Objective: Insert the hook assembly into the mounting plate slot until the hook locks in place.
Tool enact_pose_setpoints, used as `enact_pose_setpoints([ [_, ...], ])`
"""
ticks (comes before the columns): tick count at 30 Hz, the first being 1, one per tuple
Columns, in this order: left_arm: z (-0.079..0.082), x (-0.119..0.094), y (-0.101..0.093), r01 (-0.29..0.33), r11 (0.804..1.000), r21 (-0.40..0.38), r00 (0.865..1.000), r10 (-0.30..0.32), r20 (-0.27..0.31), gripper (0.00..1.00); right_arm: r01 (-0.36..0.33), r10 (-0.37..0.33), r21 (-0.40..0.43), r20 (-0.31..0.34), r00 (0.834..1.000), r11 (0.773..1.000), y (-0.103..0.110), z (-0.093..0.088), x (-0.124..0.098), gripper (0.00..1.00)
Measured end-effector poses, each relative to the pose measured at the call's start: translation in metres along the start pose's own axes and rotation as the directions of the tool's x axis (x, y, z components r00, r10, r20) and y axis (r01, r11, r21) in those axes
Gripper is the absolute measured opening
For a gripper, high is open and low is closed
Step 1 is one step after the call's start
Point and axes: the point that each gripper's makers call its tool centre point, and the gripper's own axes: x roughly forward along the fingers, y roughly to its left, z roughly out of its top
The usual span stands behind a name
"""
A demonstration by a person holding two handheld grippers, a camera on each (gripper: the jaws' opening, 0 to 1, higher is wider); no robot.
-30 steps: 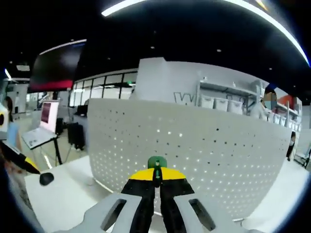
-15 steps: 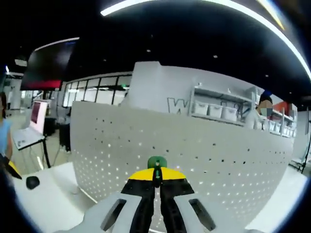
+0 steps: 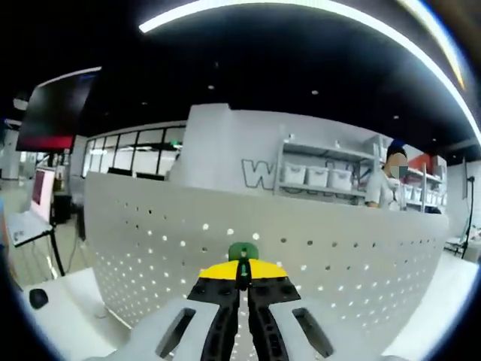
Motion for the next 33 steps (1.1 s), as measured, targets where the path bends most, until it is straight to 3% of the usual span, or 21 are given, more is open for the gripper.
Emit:
enact_pose_setpoints([
  [15,0.003,0.002,0.002,0.004,1.000,0.019,1.000,-0.004,-0.008,1.00,0.048,-0.048,0.010,0.072,0.996,0.999,-0.012,0.015,0.009,0.00],
  [17,0.002,0.002,0.003,0.001,1.000,0.016,1.000,-0.001,-0.008,1.00,0.047,-0.050,0.044,0.070,0.996,0.998,-0.012,0.013,0.012,0.00],
  [33,-0.004,-0.001,0.010,-0.027,1.000,0.002,0.999,0.027,-0.023,1.00,0.052,-0.051,-0.014,0.077,0.996,0.999,-0.008,0.007,0.013,0.00],
])
